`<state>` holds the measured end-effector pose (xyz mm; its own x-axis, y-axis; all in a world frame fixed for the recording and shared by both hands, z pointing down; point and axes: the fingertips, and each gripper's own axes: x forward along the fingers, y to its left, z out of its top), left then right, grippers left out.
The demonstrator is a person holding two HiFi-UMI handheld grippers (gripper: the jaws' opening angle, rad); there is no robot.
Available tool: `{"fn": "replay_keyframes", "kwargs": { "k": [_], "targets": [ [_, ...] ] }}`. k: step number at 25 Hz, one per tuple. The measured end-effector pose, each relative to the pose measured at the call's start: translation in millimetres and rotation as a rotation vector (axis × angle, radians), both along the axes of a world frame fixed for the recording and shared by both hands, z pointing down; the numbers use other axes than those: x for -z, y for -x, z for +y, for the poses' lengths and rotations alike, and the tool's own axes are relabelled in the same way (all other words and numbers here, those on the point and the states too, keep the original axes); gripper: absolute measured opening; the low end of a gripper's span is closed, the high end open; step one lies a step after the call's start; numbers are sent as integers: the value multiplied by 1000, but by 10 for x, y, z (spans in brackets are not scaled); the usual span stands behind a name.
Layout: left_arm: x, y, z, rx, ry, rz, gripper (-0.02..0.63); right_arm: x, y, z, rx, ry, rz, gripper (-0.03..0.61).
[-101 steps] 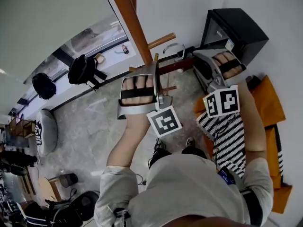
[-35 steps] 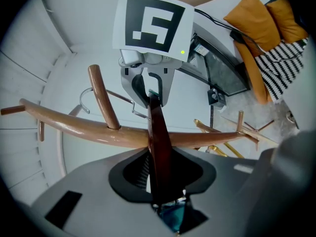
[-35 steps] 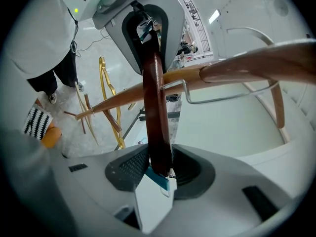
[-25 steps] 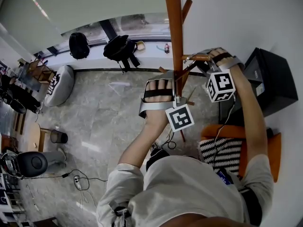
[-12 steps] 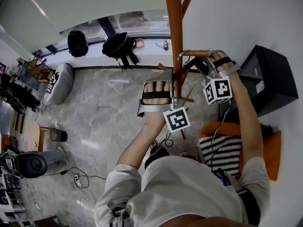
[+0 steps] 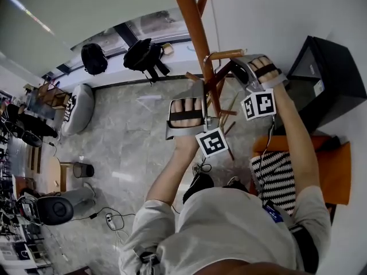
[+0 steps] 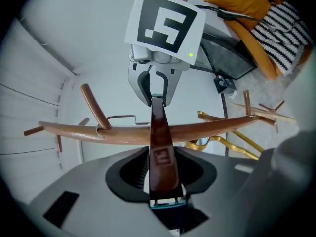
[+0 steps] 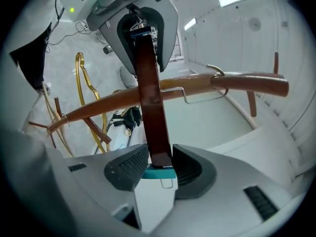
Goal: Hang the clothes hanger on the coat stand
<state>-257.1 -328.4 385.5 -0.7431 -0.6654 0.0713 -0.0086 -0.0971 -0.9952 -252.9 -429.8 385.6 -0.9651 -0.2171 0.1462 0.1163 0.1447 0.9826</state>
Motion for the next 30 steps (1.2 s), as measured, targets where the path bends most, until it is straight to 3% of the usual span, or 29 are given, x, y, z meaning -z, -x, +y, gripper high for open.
{"fn": "replay_keyframes", "kwargs": {
  "k": [10,17,20,26,30],
  "targets": [
    [48,-38,5,-41,-39,-62,170,28,-59,-25,-19,-21,-104,147],
    [100,-50,63,-52,-55,-65,201,93,-83,-6,-20,2,-131,190],
    [163,-122,48,-96,-79,-79,219,93,-119,4,-24,12,-153,193],
    [149,-279,31,-165,-72,-244,236,60,-274,29,-36,23,-202,193],
    [93,-491,-9,-245,-122,-192,252,-18,-406,117,-39,78,-213,193]
  ]
}}
